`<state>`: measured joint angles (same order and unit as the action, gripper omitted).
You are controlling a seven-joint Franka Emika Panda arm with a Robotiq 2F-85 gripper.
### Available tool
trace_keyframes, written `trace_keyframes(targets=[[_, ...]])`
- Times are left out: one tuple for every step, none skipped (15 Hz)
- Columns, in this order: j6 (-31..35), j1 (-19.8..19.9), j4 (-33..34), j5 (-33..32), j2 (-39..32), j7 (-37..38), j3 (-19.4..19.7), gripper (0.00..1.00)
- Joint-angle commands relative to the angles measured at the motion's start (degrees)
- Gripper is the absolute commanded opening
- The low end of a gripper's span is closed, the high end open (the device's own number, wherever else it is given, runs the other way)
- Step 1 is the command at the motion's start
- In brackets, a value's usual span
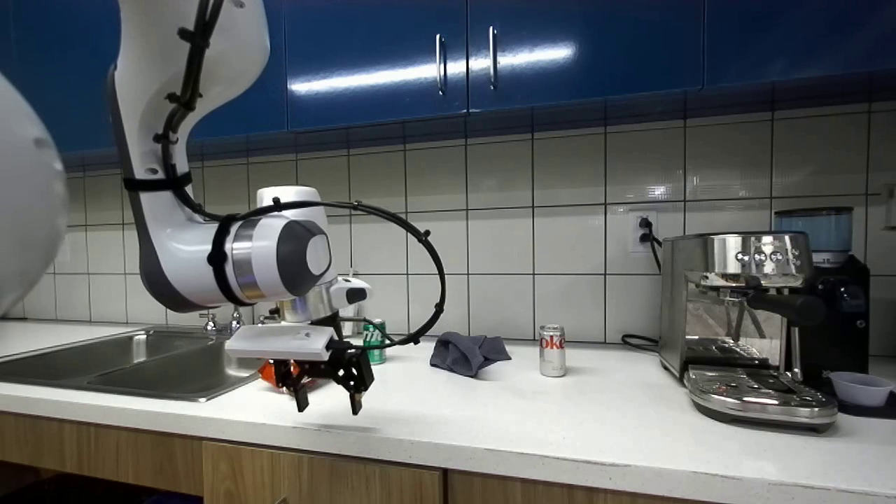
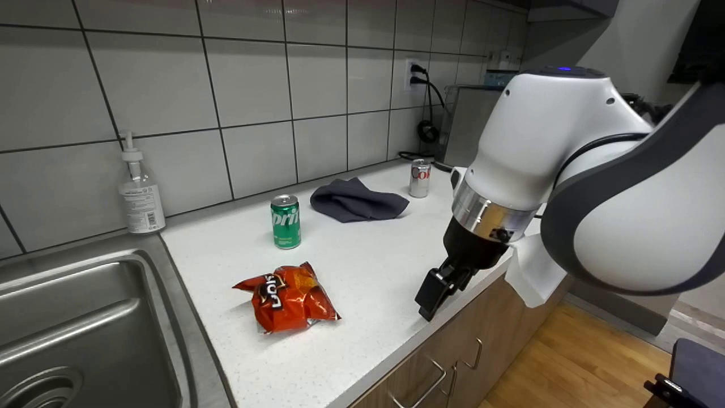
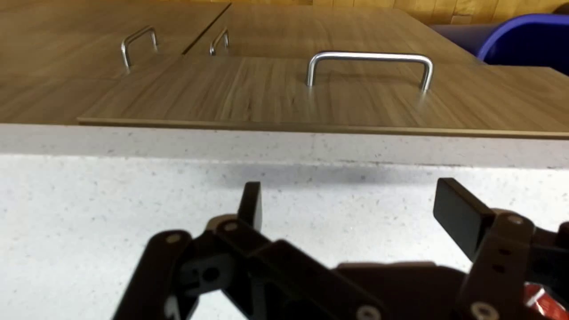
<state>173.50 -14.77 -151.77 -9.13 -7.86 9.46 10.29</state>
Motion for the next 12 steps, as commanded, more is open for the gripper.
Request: trace_keyframes(targets=[[-3.0,-1.7,-1.2,-3.1,6.2,2.6,2.0,1.0],[-3.3,-1.8,-0.9,-4.0,6.9,3.2,2.2,1.0],[-3.4,-1.7,-0.6,-4.8,7.6,3.7,2.3,1.0],[-3.5,-1.6,-0.4,-5.6,8.2,4.4,2.2,1.0],[-3.7,-1.4,0.0,-6.4,8.8,5.3,2.2,1.0],[-3.9,-1.2,0.2,-7.1,9.3,5.8,2.0,1.0],[-1.1,-0.8,0.0,-4.5,6.6,3.0,1.5,1.0],[-1.2,-0.8,0.0,-4.7,7.0,3.2,1.5,1.0],[-1.1,-0.8,0.0,-4.7,6.9,3.2,1.5,1.0],[-1.1,-0.8,0.0,-4.7,6.7,3.2,1.5,1.0],[-1.1,-0.8,-0.1,-4.7,6.5,3.2,1.5,1.0],[-1.1,-0.8,-0.1,-4.7,6.3,3.2,1.5,1.0]])
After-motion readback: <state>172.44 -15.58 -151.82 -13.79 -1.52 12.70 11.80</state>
